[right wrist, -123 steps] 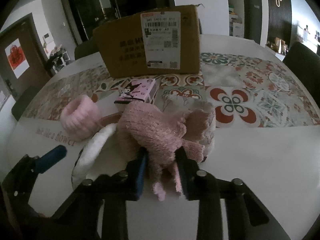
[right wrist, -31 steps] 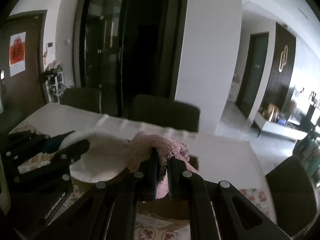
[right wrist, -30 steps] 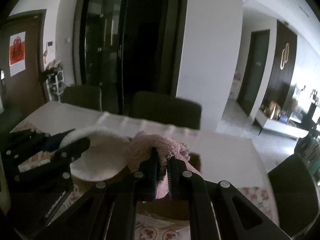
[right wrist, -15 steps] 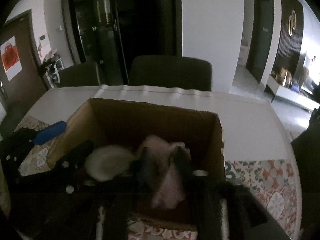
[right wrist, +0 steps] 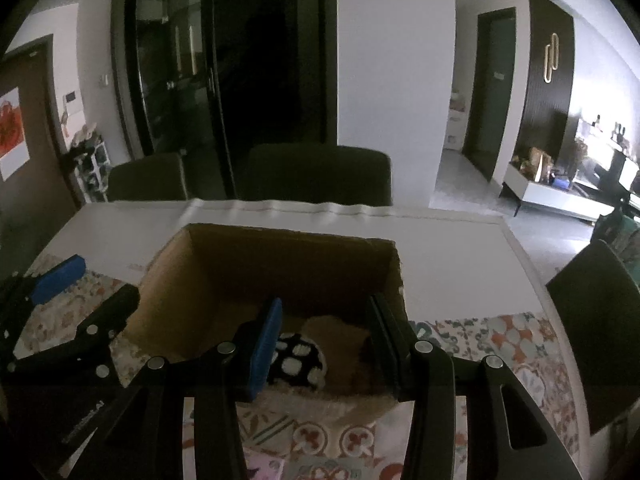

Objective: Organize soft objects
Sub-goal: 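Open both tools to drop the towel and pouch into the box, then move both open tools back toward the remaining items on the table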

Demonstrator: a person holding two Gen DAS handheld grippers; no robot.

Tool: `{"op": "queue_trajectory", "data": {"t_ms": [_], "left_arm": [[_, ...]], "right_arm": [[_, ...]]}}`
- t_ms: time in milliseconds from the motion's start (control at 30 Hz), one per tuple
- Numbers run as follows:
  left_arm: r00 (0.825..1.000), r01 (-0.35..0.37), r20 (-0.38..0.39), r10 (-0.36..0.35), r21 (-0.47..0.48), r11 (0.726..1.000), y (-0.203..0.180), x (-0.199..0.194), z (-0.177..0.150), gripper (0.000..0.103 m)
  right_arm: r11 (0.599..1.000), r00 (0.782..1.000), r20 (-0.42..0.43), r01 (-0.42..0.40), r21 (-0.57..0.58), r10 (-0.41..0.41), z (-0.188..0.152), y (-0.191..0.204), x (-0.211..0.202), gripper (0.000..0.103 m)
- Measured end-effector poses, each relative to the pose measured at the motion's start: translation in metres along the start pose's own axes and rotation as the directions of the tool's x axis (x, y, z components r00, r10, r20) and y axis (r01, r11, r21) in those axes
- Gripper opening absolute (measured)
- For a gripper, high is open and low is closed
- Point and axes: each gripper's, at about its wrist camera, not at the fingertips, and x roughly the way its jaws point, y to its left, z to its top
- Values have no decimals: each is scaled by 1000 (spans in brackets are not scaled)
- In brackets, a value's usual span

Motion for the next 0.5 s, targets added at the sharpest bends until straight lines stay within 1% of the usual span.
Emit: {"op": "queue_trajectory", "data": {"t_ms": [100, 233, 400, 500], "left_arm": [[1000, -7, 20, 8, -7, 1000, 5, -20, -9, 64], [999, -21, 49, 21, 10, 1000, 7, -44, -24, 66], [996, -36, 81, 35, 12, 999, 9, -71, -49, 67], [995, -40, 90, 39, 6, 999, 9, -81, -63, 68]], "right_arm": [[1000, 1000, 24, 1, 11, -1, -10, 5, -18, 46], [999, 999, 30, -18, 28, 17, -27, 10, -37, 46], [999, 999, 40, -1, 38, -1, -50, 14, -55, 46], [999, 999, 46, 14, 41, -16, -66, 17, -67, 46]]}}
